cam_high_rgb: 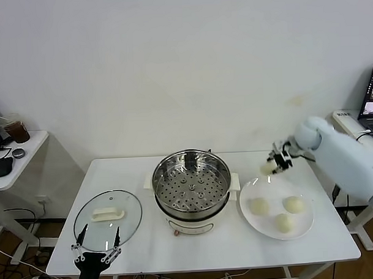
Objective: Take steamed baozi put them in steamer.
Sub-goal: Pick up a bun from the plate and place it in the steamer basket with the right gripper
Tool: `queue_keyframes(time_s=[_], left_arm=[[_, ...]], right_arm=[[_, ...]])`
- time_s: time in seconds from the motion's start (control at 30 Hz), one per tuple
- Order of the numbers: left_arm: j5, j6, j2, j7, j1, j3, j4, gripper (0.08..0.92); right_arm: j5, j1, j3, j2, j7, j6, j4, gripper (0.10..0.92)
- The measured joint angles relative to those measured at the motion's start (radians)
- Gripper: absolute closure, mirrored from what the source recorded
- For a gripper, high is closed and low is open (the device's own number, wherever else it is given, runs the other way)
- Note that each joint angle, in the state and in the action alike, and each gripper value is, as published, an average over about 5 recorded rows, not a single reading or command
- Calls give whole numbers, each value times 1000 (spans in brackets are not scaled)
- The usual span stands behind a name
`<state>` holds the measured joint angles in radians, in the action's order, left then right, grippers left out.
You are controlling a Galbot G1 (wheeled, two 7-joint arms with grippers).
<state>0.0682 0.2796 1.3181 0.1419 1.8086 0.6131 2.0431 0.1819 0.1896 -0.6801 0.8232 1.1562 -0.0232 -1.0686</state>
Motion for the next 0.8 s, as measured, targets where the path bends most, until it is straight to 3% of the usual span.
queue_keyframes(time_s=[0.43,0.8], left_arm=[[-18,0,-13,-4,-6,22,16,177],[-26,-2,1,-8,12,55,46,177]], right_arm=[[-238,272,-264,191,-4,-117,-44,541],[-179,280,-401,436,-17,-357,61,541]])
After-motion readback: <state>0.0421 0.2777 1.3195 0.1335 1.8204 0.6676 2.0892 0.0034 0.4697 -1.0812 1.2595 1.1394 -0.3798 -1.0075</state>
